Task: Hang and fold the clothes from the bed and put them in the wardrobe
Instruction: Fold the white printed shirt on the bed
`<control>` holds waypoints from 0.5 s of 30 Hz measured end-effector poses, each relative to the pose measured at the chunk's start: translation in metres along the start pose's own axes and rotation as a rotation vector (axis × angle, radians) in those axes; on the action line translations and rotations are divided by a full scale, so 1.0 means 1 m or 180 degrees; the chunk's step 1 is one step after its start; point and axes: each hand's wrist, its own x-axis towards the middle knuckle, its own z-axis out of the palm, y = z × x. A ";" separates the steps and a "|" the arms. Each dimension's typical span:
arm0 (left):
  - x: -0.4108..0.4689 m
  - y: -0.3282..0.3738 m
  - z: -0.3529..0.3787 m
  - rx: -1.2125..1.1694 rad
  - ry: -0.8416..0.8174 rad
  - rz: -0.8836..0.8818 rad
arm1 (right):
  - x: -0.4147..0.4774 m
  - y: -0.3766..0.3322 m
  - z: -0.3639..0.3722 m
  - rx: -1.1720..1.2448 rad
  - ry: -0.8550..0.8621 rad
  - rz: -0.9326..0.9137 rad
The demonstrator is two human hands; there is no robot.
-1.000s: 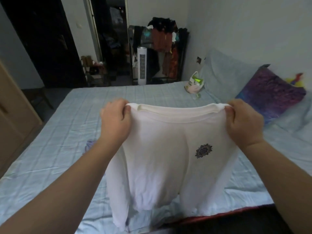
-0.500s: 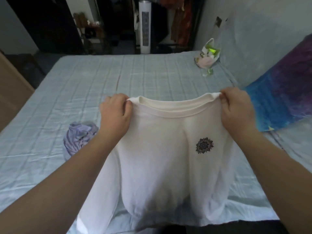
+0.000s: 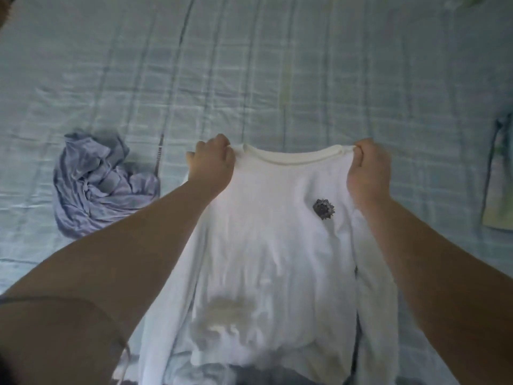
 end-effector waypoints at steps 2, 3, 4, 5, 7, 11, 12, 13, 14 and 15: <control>0.027 -0.008 0.035 0.0092 -0.0027 -0.0040 | 0.021 0.012 0.037 -0.0036 0.0022 -0.0075; 0.038 -0.012 0.051 0.0093 -0.0040 -0.0080 | 0.030 0.018 0.053 -0.0103 0.0032 -0.0080; 0.051 -0.016 0.066 0.0079 -0.0036 -0.0104 | 0.039 0.023 0.068 -0.0208 0.0045 -0.0060; 0.063 -0.019 0.080 0.0081 -0.0040 -0.0104 | 0.048 0.027 0.081 -0.0355 0.0055 -0.0057; 0.084 -0.025 0.106 0.0131 -0.0023 -0.0082 | 0.063 0.035 0.107 -0.0657 0.0077 -0.0107; 0.119 -0.033 0.149 0.0109 0.0153 -0.0048 | 0.093 0.051 0.156 -0.1052 0.0097 -0.0274; 0.125 -0.037 0.160 0.0127 0.0200 0.0029 | 0.097 0.055 0.166 -0.1114 0.0084 -0.0321; 0.130 -0.040 0.170 0.0161 0.0271 0.0128 | 0.101 0.060 0.175 -0.1146 0.0087 -0.0376; 0.134 -0.043 0.179 0.0192 0.0362 0.0212 | 0.103 0.063 0.182 -0.1139 0.0108 -0.0430; 0.136 -0.046 0.187 0.0197 0.0464 0.0267 | 0.104 0.067 0.188 -0.1095 0.0150 -0.0470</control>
